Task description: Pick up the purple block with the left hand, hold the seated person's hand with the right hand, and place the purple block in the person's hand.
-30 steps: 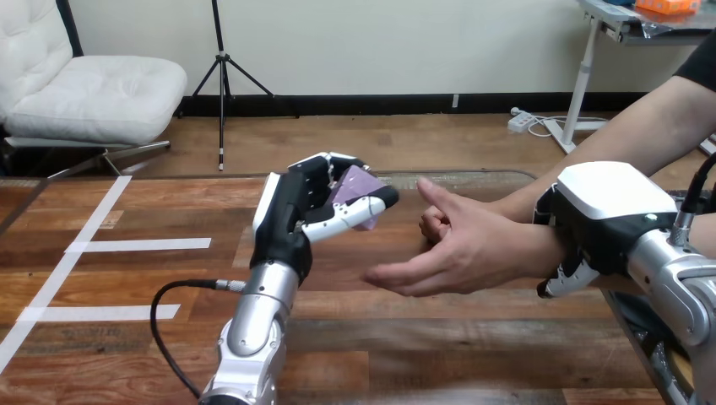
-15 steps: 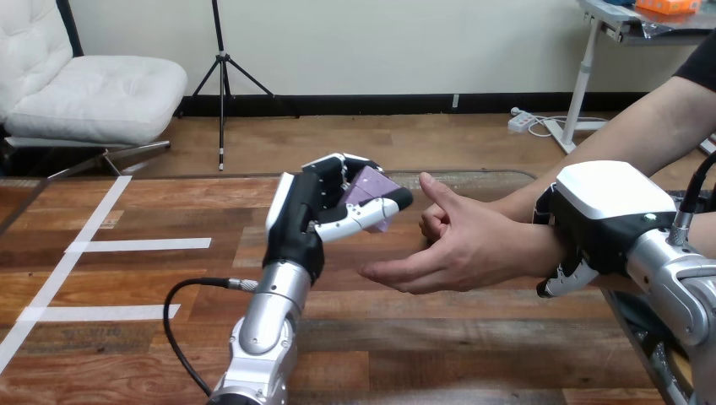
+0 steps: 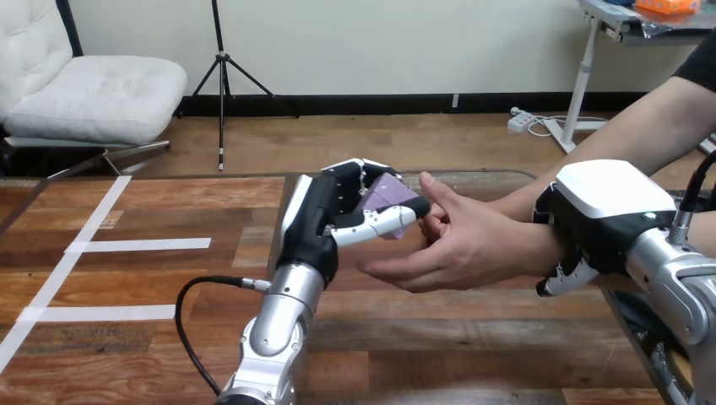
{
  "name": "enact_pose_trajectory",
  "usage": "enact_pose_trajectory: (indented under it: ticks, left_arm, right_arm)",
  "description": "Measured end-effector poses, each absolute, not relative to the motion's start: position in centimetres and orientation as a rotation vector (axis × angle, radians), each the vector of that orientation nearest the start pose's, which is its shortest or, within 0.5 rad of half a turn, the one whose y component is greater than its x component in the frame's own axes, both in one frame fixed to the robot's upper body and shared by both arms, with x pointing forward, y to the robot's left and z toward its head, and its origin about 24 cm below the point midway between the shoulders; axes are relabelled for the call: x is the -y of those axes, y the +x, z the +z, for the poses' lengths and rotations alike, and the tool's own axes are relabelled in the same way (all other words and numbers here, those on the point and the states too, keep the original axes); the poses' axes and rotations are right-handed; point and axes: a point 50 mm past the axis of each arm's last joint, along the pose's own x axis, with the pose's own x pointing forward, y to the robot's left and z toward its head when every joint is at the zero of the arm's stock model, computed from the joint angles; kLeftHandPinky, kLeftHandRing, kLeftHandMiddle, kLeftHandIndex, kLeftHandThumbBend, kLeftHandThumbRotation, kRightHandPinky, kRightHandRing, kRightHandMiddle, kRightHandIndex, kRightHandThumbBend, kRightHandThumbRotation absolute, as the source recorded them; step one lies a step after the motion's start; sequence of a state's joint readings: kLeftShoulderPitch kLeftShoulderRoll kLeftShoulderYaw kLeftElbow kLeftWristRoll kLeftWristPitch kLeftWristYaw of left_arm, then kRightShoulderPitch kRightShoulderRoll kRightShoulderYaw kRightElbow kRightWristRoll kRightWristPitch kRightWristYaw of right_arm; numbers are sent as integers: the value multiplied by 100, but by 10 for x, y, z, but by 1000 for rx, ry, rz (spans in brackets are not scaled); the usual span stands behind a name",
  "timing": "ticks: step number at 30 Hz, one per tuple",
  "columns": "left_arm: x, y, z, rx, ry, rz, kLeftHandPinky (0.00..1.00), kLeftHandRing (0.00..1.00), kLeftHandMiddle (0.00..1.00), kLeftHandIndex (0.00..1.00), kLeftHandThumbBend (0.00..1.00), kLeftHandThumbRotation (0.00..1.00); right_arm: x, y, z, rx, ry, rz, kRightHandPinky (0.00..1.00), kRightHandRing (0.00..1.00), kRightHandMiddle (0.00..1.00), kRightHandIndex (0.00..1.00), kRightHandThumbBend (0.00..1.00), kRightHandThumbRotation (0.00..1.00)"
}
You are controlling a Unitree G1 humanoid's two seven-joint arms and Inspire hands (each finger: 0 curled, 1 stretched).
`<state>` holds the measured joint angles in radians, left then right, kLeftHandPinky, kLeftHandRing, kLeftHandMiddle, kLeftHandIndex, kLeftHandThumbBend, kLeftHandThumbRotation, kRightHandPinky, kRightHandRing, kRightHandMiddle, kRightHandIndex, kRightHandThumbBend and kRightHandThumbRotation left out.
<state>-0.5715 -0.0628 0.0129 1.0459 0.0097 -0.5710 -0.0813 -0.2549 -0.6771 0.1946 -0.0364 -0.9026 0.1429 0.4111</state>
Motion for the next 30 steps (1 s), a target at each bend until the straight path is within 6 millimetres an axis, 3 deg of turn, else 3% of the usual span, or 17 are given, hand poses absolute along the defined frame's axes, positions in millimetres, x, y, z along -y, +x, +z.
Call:
enact_pose_trajectory:
  ticks: [30]
  left_arm:
    - [-73, 325, 20, 62, -35, -303, 28, 35, 42, 44, 81, 0]
  right_arm:
    - [215, 299, 122, -73, -1608, 275, 36, 44, 50, 52, 73, 0]
